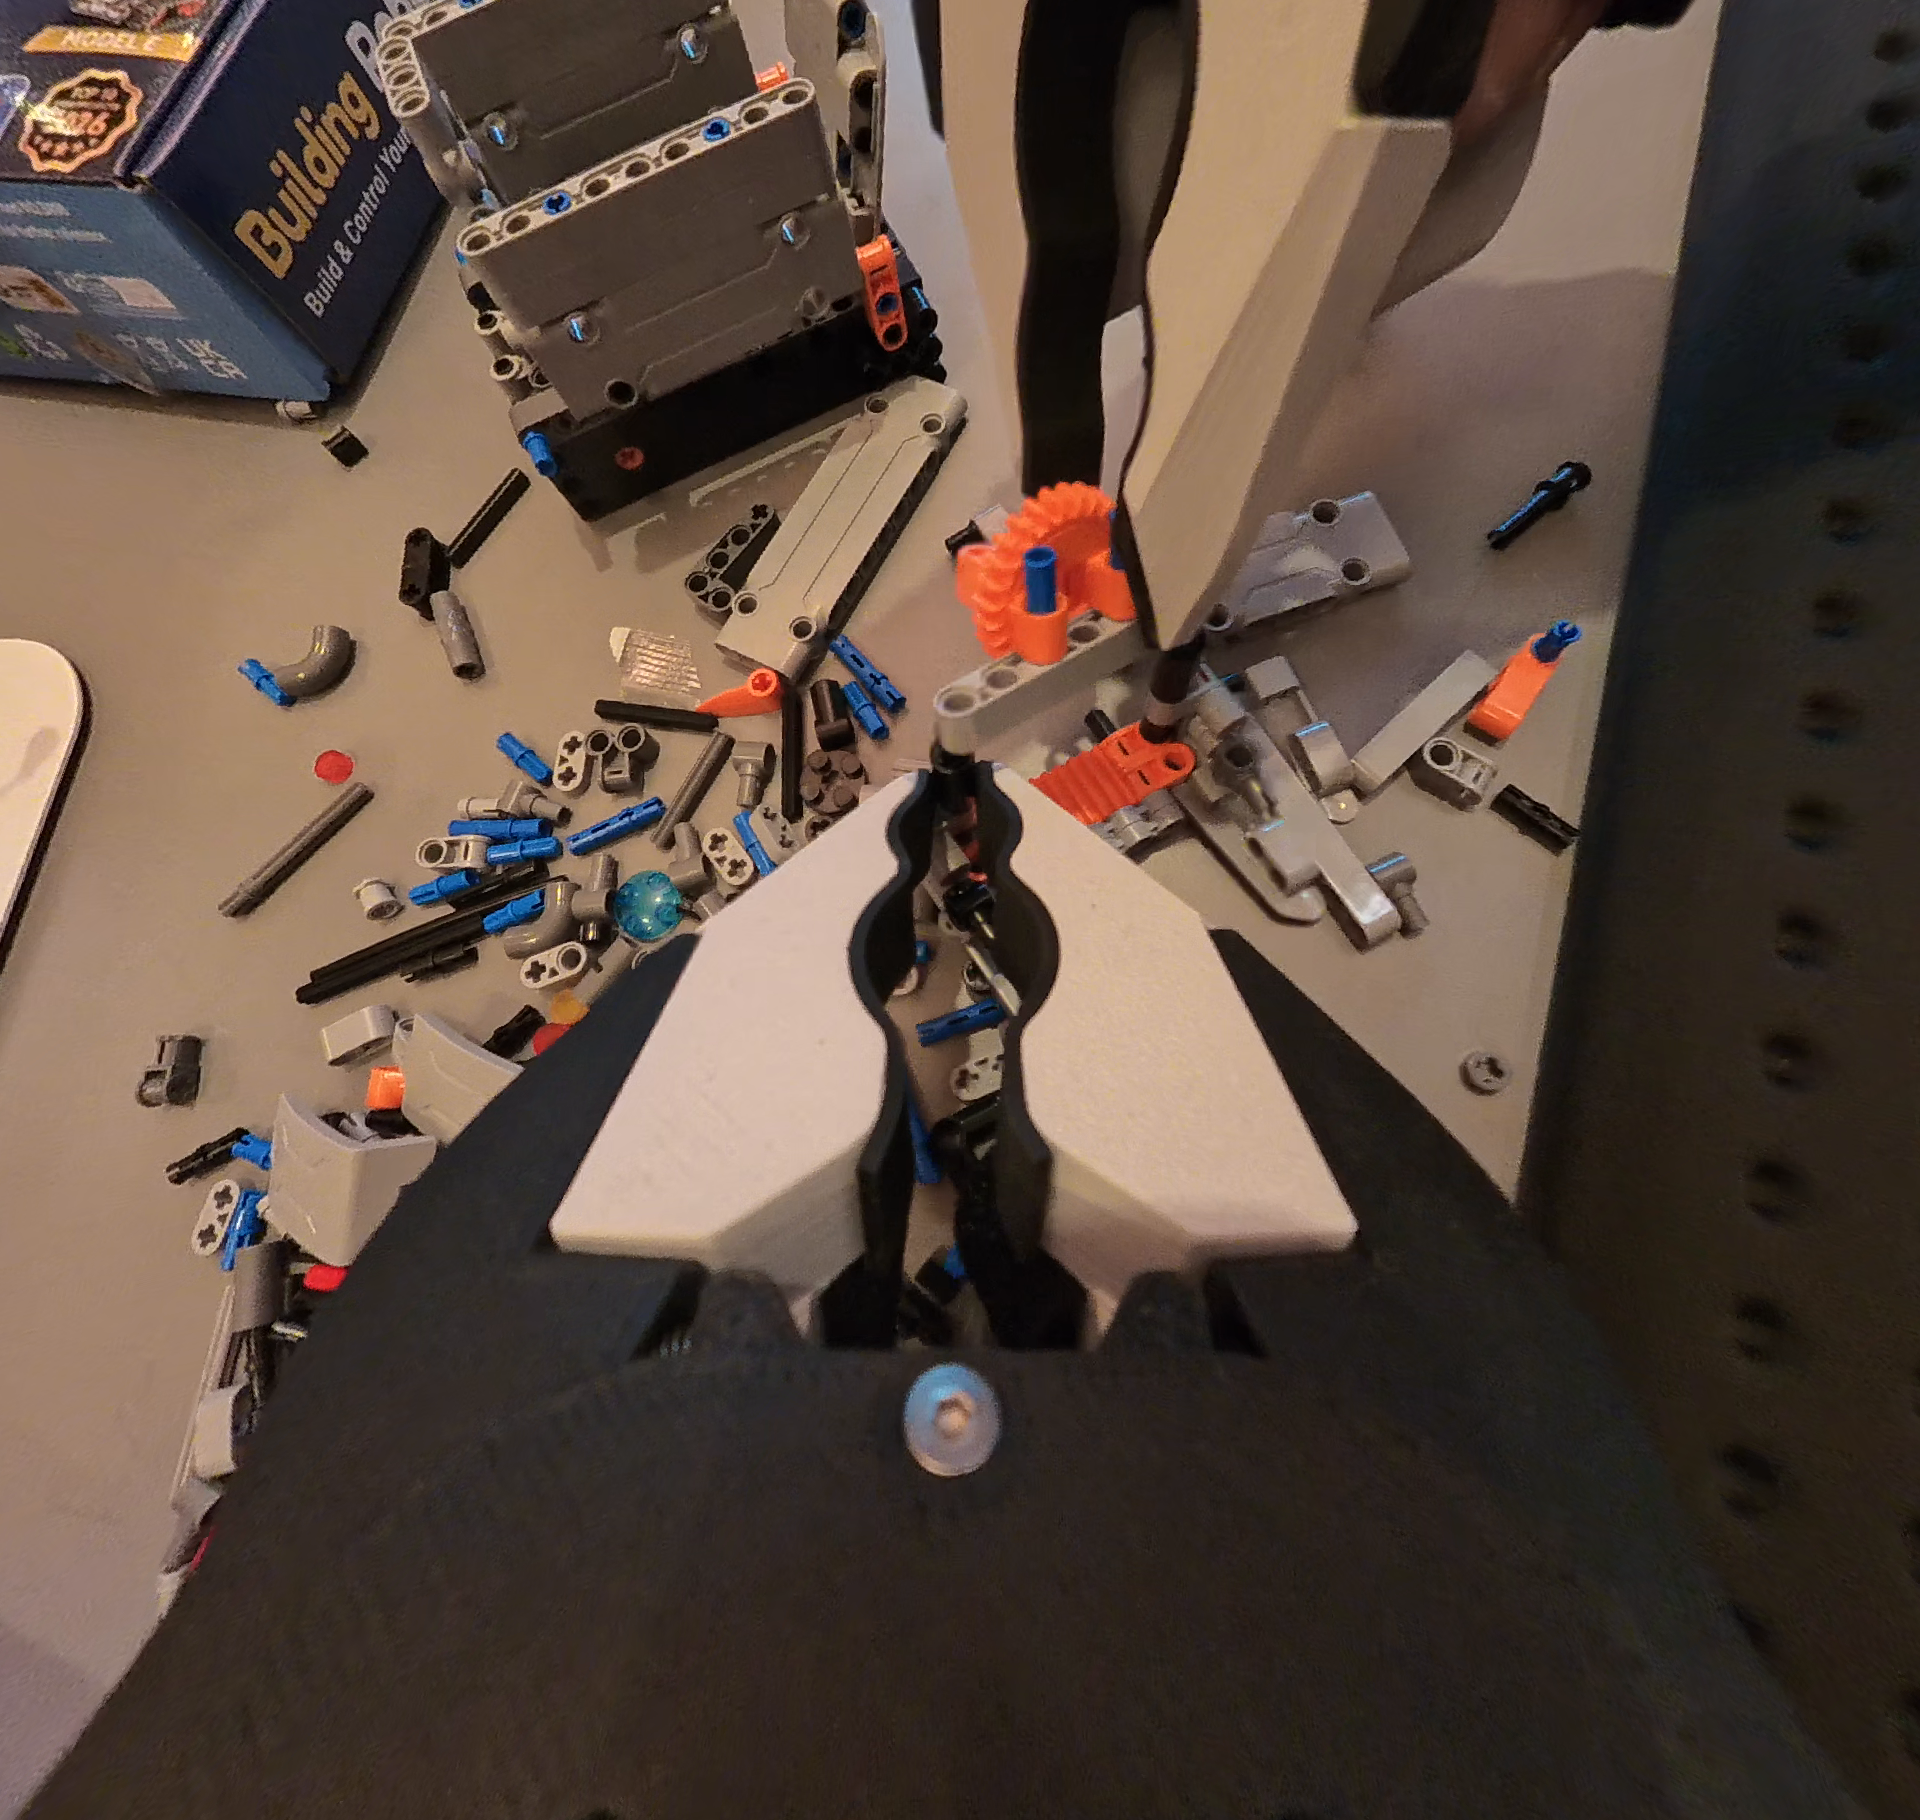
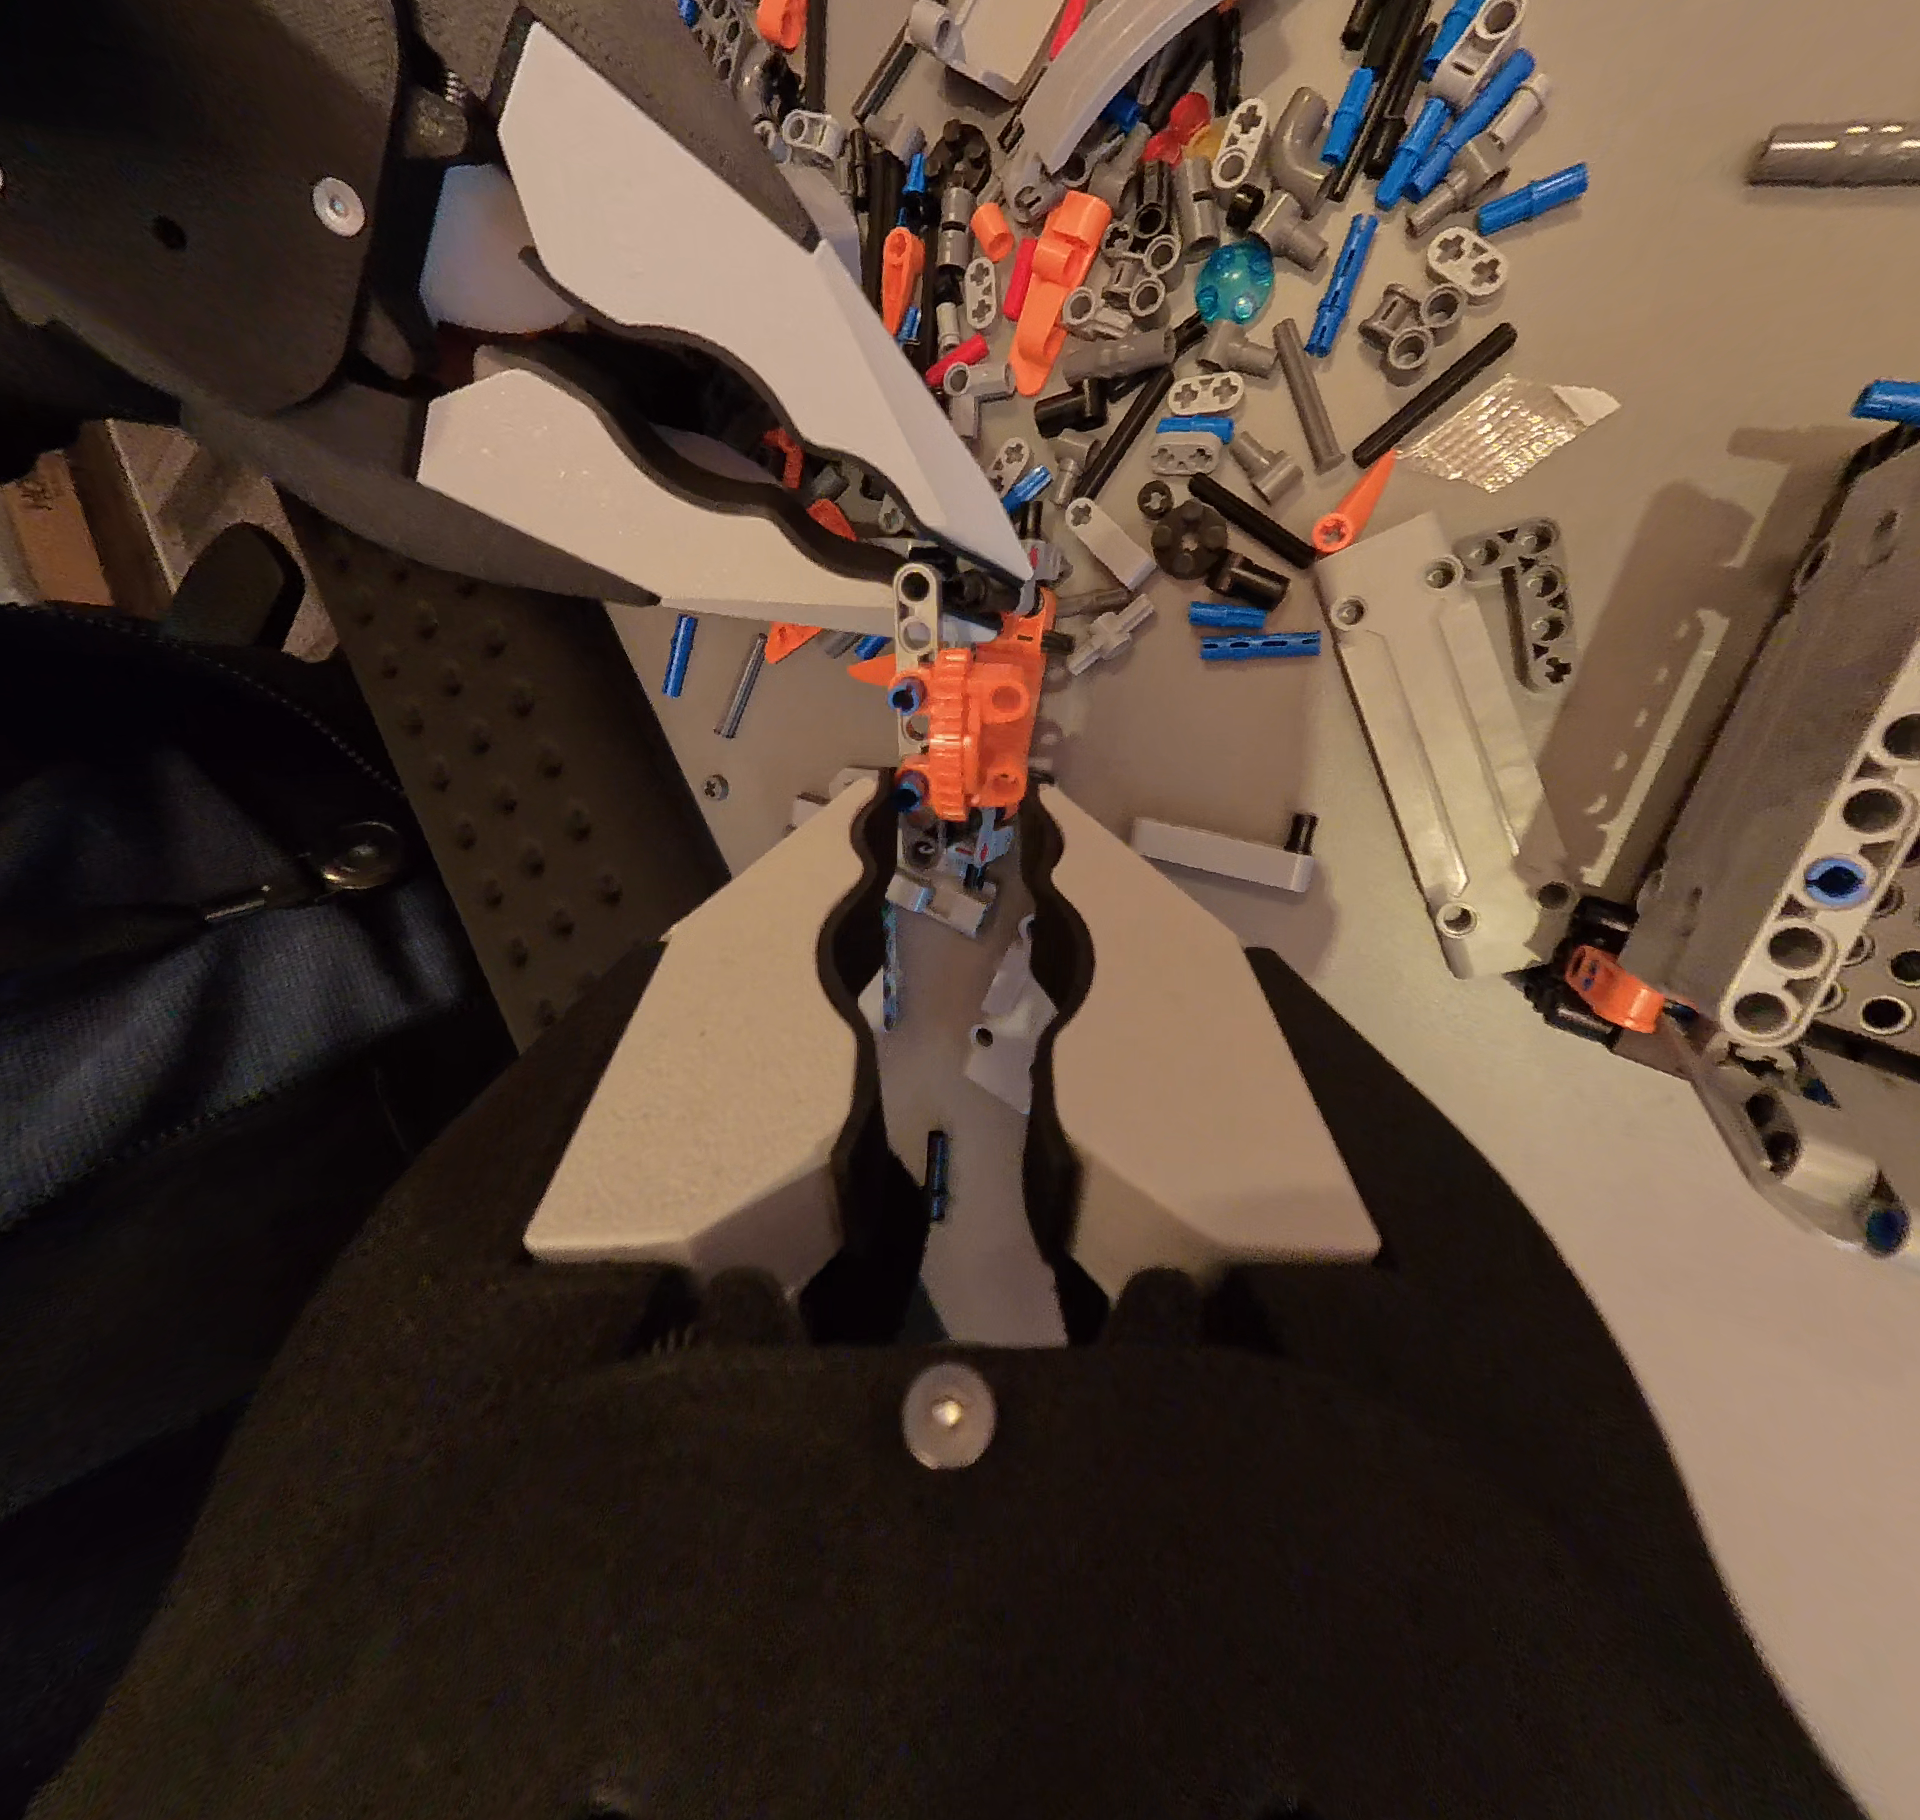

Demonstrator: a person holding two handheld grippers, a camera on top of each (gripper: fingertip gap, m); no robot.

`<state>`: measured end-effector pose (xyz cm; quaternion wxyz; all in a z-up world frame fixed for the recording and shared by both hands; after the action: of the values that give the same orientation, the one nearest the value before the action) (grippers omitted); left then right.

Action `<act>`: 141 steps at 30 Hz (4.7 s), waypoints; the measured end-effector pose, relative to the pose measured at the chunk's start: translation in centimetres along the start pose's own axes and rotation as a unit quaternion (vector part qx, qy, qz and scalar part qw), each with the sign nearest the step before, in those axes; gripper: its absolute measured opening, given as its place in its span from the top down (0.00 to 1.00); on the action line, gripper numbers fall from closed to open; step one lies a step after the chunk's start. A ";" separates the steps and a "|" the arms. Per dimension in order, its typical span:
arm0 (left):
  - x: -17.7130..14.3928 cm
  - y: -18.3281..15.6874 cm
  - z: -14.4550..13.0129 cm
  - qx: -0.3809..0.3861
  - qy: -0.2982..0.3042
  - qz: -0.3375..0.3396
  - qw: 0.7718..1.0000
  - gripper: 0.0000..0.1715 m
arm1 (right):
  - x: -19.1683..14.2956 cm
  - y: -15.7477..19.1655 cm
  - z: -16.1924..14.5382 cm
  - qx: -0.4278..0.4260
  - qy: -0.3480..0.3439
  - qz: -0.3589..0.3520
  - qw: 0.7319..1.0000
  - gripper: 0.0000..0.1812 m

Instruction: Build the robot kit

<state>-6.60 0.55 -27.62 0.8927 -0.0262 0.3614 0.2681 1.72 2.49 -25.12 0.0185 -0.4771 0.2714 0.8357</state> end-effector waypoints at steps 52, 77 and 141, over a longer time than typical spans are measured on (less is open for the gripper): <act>-0.1 -0.3 -0.1 -0.017 -0.001 -0.011 1.000 0.97 | -1.1 -0.7 2.2 -0.113 -0.052 -0.131 0.984 0.84; -2.7 0.2 1.8 0.006 -0.069 -0.016 0.997 0.86 | -1.6 -0.1 1.5 -0.089 -0.094 0.043 0.991 0.85; -6.9 -1.6 6.3 -0.044 -0.228 -0.104 0.967 0.96 | -7.2 4.3 0.8 -0.142 -0.232 0.050 0.961 0.96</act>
<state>-5.94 -2.49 -18.68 0.9726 -0.0410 0.1310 0.1879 3.79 0.84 -17.13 -0.0287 -0.2534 0.1615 0.9534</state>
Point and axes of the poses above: each gripper's, where its closed fingertips meet, x out along the fingers, z out of its top, y = z × x across the jaws, the point moved 5 cm from there along -x, back along the fingers, and after that the axes turned 2 degrees about x, right-handed, at the moved point
